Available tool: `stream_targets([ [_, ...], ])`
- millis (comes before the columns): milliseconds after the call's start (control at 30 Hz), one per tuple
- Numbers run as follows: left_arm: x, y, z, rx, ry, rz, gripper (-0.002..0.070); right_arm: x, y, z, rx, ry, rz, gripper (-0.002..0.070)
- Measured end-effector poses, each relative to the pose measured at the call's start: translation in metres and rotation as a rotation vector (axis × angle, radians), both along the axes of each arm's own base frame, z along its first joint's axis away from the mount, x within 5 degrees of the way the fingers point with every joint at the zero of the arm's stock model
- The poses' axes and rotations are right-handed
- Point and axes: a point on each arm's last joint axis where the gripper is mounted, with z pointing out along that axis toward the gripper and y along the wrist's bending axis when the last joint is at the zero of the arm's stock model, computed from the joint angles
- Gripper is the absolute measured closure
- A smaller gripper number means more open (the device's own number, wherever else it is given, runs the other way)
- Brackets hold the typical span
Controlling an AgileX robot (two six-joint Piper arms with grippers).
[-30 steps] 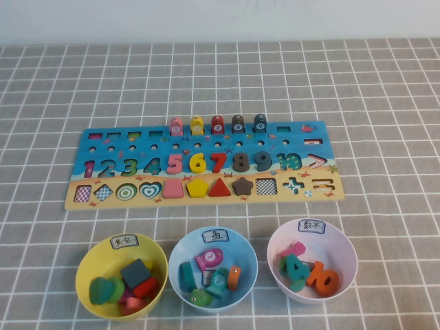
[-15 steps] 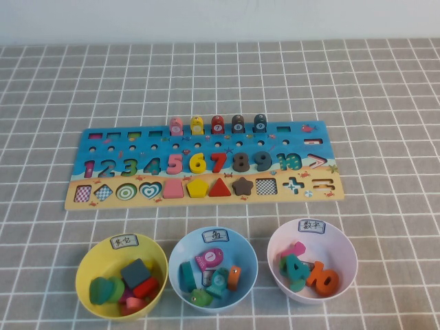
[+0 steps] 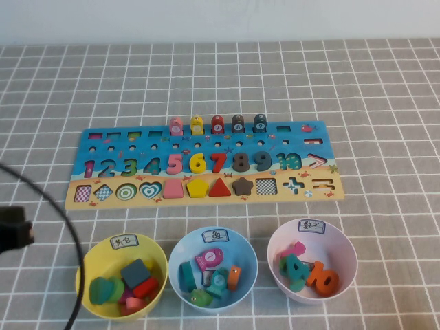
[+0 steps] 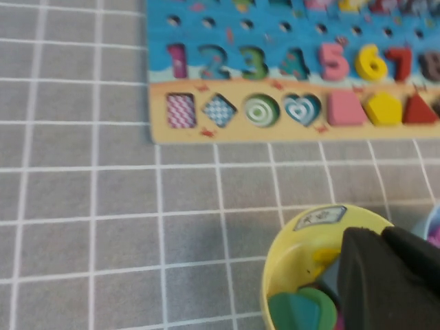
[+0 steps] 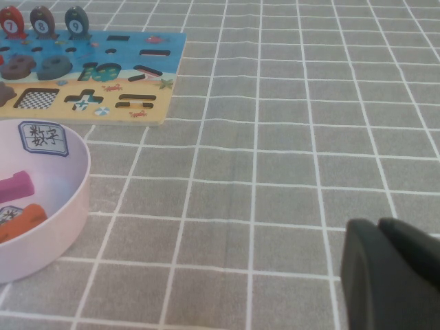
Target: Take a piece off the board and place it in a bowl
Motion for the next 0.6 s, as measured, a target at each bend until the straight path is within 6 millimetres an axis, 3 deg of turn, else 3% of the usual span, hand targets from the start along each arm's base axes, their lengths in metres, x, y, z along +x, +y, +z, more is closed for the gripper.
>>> stream_targets([
  [267,0.065,-0.015,0.010,0.082,0.156,-0.295,0.0678,0.000,0.000,0.000,0.000,0.000,0.000,0.0694],
  [600,0.148,-0.019,0.014,0.082,0.197,-0.332,0.0678,0.000,0.000,0.000,0.000,0.000,0.000,0.0694],
])
